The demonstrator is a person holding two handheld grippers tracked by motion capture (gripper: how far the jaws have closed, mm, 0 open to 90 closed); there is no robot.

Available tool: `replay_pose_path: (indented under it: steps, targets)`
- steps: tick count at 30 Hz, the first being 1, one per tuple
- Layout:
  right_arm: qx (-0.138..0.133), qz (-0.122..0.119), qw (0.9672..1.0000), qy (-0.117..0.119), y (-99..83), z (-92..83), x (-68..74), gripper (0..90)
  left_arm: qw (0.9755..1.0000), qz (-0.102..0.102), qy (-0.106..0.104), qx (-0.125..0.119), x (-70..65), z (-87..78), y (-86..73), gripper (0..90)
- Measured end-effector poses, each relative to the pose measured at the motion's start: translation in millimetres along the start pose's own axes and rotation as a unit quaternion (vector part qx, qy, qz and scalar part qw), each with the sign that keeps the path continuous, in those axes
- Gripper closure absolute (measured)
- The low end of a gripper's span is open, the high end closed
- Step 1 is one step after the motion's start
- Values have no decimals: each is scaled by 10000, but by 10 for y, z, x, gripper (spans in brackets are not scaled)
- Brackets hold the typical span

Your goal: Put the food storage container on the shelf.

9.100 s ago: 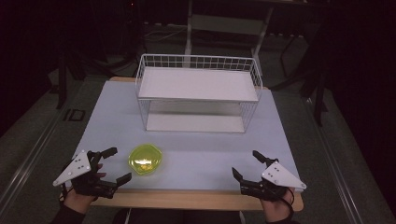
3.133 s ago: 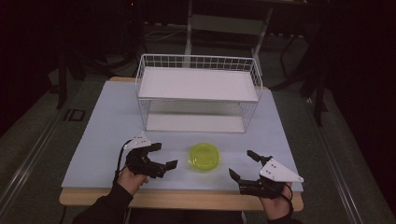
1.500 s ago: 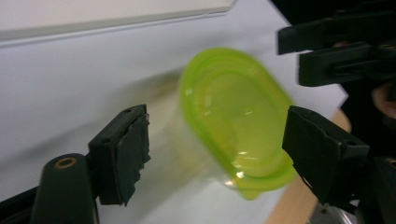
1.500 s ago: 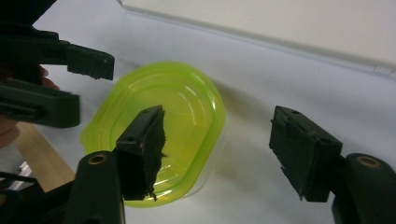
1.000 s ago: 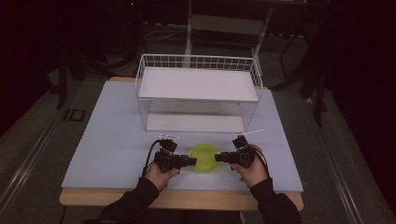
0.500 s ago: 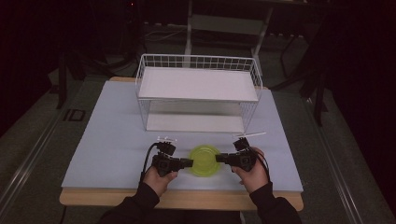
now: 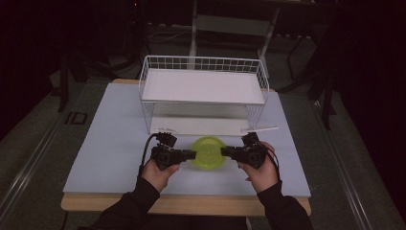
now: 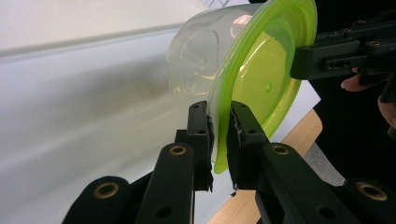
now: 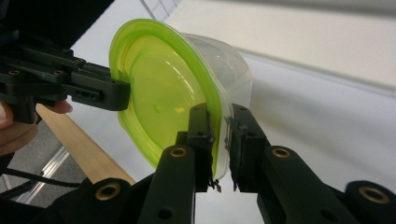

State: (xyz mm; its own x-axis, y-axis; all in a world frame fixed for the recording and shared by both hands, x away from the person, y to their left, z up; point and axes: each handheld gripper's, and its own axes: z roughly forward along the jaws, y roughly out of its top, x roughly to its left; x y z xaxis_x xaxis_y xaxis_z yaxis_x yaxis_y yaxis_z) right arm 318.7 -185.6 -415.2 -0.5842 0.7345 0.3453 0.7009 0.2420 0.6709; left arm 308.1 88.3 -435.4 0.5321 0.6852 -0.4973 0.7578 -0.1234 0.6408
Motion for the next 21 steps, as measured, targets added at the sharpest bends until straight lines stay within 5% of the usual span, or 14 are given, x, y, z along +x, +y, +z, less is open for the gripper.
replay_pose_path:
  steps: [21]
  targets:
    - [-480, -192, 9987, -10, 631, -332, 276, 802, 9991, 177, 60, -371, -183, -501, 577, 816]
